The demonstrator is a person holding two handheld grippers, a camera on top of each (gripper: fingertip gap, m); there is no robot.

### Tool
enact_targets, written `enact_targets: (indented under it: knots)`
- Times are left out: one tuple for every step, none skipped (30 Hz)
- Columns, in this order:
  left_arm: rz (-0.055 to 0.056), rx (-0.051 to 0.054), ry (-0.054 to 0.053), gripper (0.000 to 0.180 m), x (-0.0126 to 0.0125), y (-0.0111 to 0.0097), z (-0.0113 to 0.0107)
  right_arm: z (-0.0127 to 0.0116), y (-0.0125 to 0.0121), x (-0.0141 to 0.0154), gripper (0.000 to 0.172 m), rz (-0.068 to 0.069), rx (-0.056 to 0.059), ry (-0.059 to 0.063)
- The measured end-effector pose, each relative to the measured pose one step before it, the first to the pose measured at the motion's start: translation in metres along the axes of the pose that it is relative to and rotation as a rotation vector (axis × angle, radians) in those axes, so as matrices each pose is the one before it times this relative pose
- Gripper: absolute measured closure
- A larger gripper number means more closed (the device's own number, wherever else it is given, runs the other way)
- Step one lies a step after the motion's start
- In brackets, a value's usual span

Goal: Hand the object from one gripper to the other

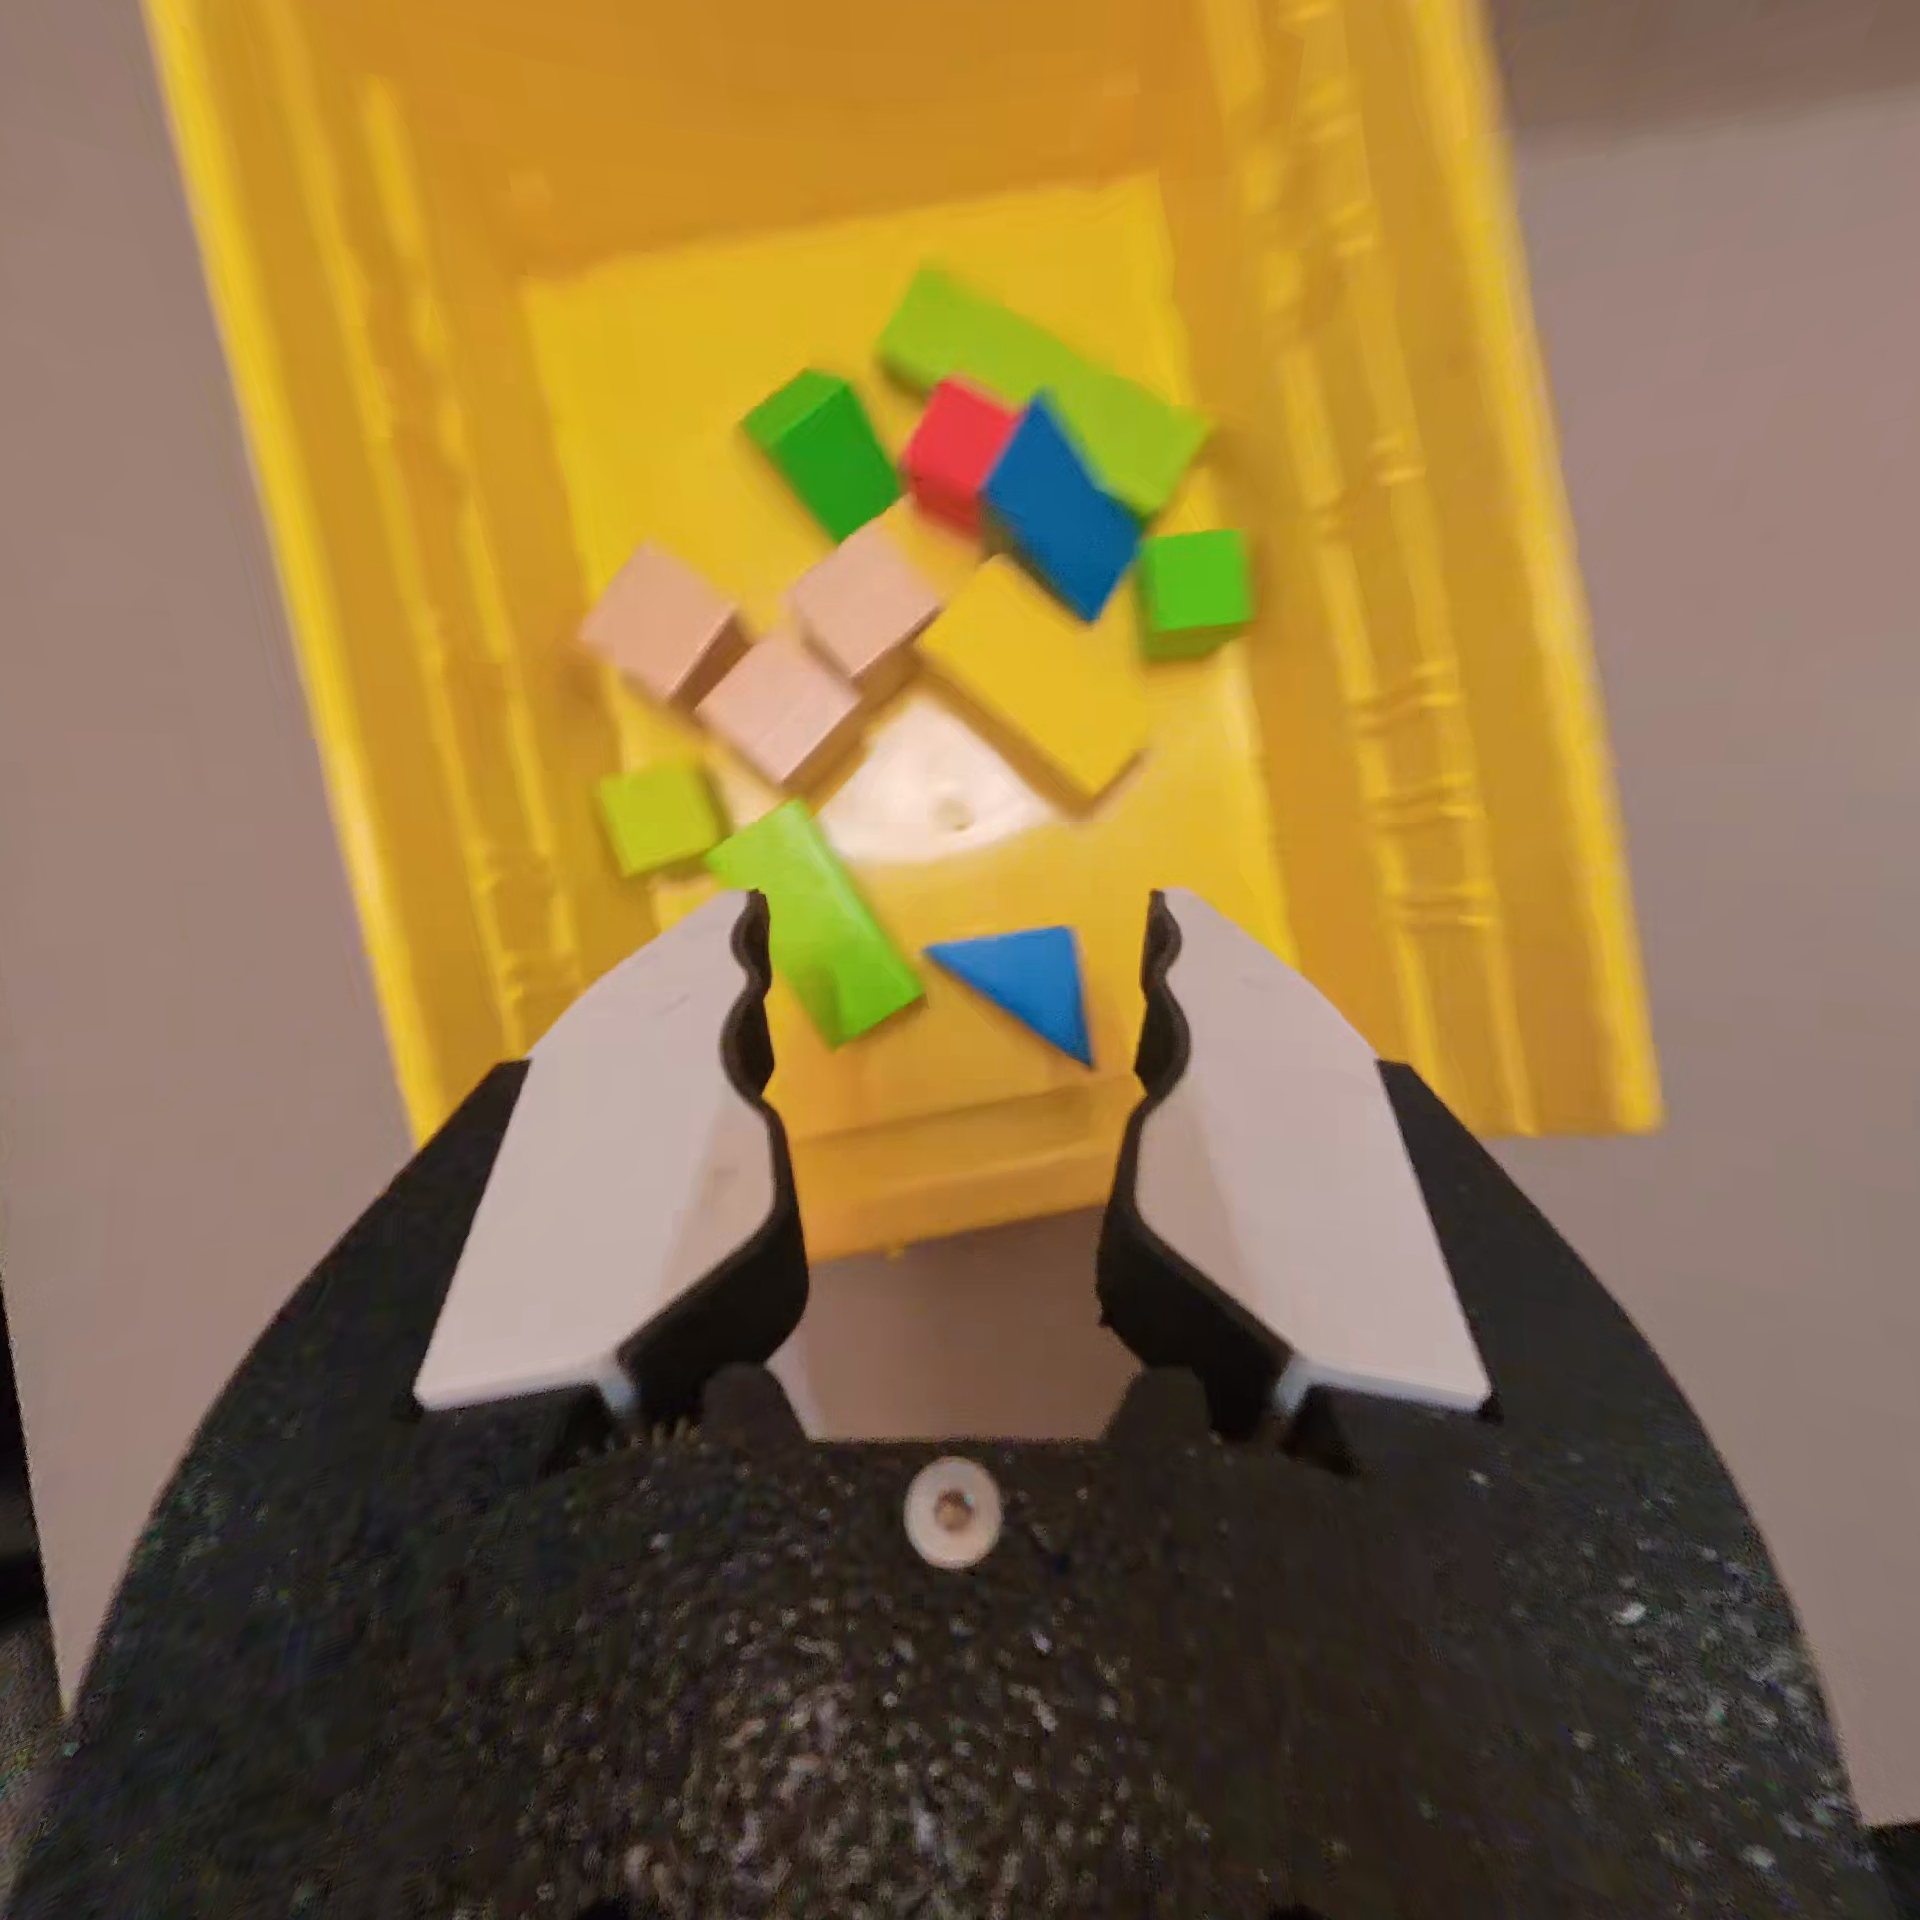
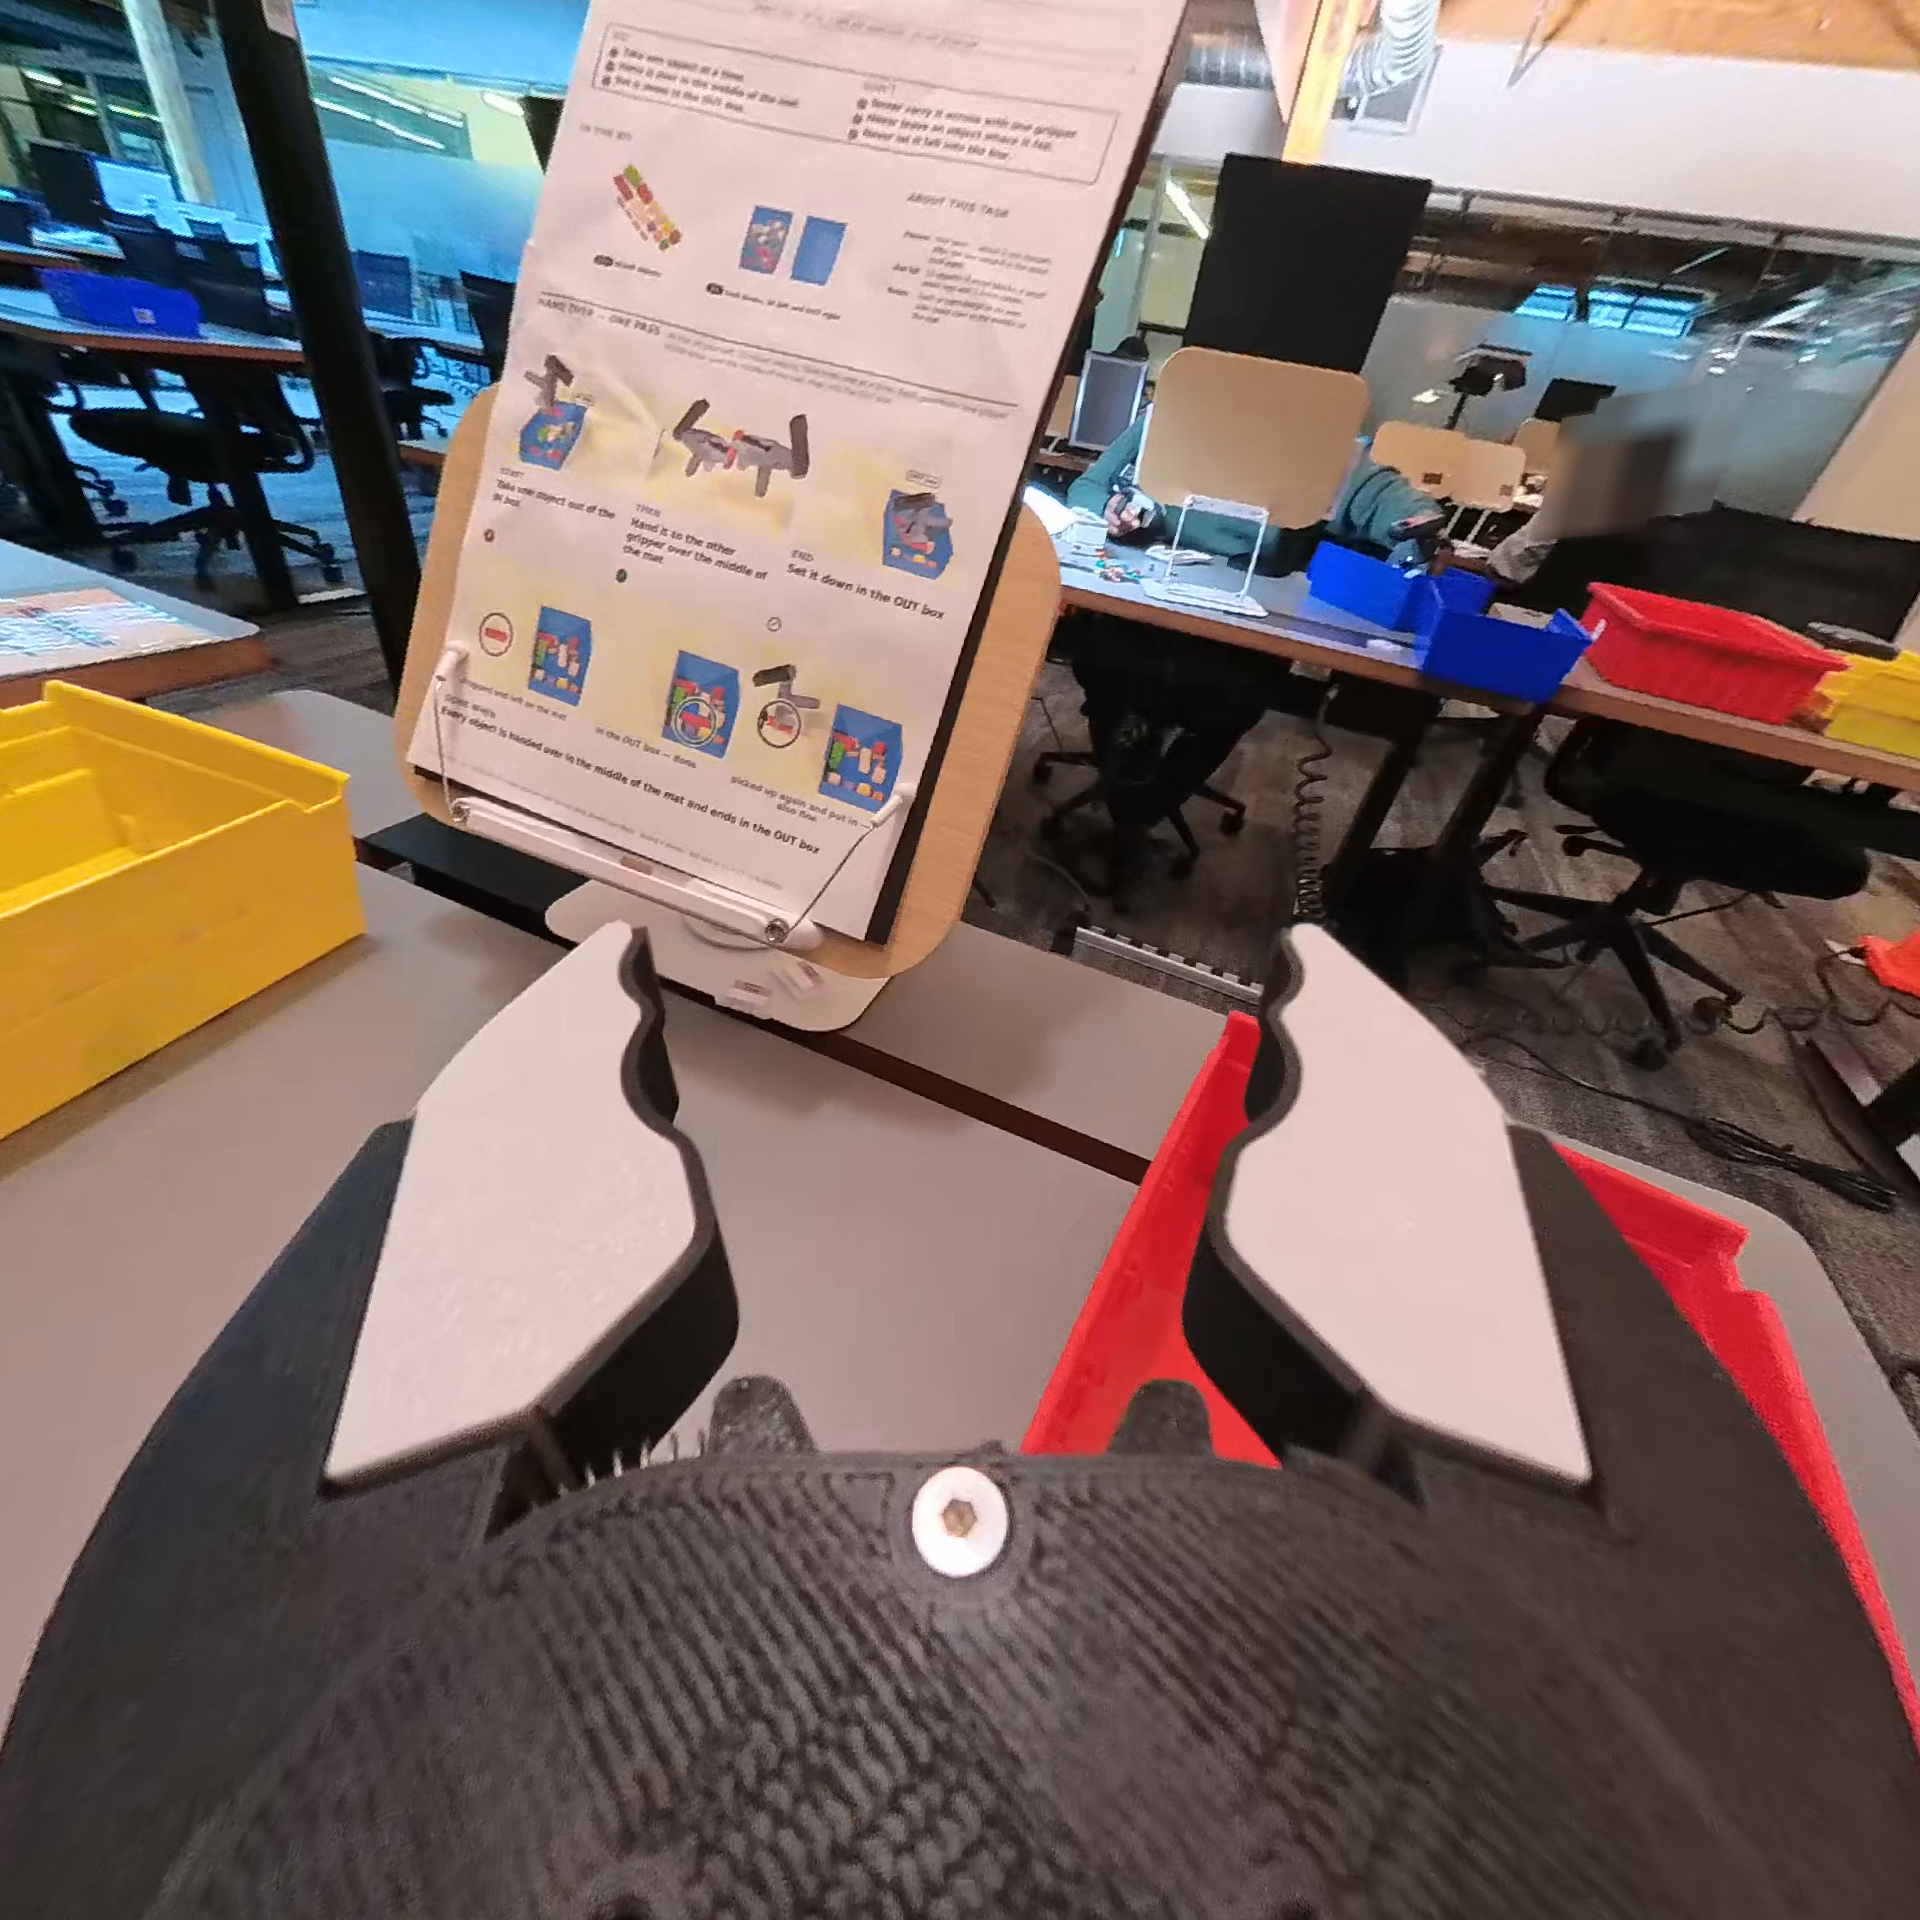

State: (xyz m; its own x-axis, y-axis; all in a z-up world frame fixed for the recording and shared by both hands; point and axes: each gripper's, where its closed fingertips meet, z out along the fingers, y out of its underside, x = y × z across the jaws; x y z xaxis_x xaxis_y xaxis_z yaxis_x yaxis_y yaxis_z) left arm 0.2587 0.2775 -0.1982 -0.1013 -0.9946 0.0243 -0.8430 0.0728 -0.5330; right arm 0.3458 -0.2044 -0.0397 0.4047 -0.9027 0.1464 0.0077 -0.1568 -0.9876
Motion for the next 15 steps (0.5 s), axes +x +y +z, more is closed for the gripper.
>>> enact_targets:
  knots:
    - [-0.0508, -0.0341, -0.0319, 0.114, -0.01187, 0.00775, 0.00403, 0.00141, 0.00072, -0.00220, 0.062, 0.0004, -0.0036, -0.0084]
    - [-0.0452, -0.0373, -0.0191, 0.115, -0.00859, 0.00689, 0.00491, 0.00124, 0.00054, -0.00204, 0.062, 0.0018, -0.0019, -0.0080]
    - [-0.0385, -0.0415, -0.0084, 0.114, -0.00535, 0.00640, 0.00575, 0.00107, 0.00078, -0.00239, 0.062, 0.0040, -0.0053, -0.0101]
    - [-0.0309, -0.0389, -0.0048, 0.114, -0.00309, 0.00513, 0.00628, 0.00073, 0.00086, -0.00320, 0.062, 0.0031, -0.0085, -0.0153]
    - [-0.0225, -0.0316, -0.0062, 0.114, -0.00164, 0.00376, 0.00629, 0.00048, 0.00063, -0.00345, 0.062, 0.0016, -0.0093, -0.0161]
    - [-0.0131, -0.0189, -0.0136, 0.115, -0.00173, 0.00182, 0.00602, 0.00022, 0.00044, -0.00259, 0.062, 0.0003, -0.0077, -0.0096]
    - [-0.0089, -0.0142, -0.0219, 0.115, -0.00249, 0.00100, 0.00597, 0.00023, -0.00024, -0.00199, 0.062, -0.0023, -0.0033, -0.0045]
    - [-0.0052, -0.0235, -0.0268, 0.115, -0.00318, 0.00264, 0.00559, 0.00028, -0.00105, -0.00216, 0.062, -0.0044, 0.0029, -0.0044]
    - [-0.0014, -0.0244, -0.0330, 0.115, -0.00434, 0.00293, 0.00443, 0.00033, -0.00155, -0.00263, 0.062, -0.0028, 0.0060, -0.0066]
    - [-0.0119, -0.0003, -0.0278, 0.114, -0.00418, -0.00063, 0.00269, 0.00030, -0.00180, -0.00312, 0.062, 0.0003, 0.0065, -0.0096]
    - [-0.0274, 0.0189, -0.0183, 0.119, -0.00354, -0.00341, 0.00073, 0.00054, -0.00188, -0.00322, 0.062, 0.0010, 0.0071, -0.0107]
    - [-0.0189, 0.0038, -0.0134, 0.123, -0.00249, -0.00134, 0.00037, 0.00064, -0.00191, -0.00328, 0.062, -0.0008, 0.0078, -0.0103]
    - [-0.0017, -0.0106, -0.0082, 0.122, -0.00059, 0.00078, 0.00088, 0.00102, -0.00145, -0.00315, 0.062, -0.0023, 0.0055, -0.0095]
    - [0.0043, -0.0111, -0.0066, 0.121, 0.00032, 0.00071, 0.00057, 0.00128, -0.00072, -0.00316, 0.062, -0.0031, 0.0009, -0.0089]
    - [0.0104, -0.0195, -0.0116, 0.119, -0.00005, 0.00220, 0.00046, 0.00143, -0.00030, -0.00282, 0.062, -0.0041, -0.0017, -0.0073]
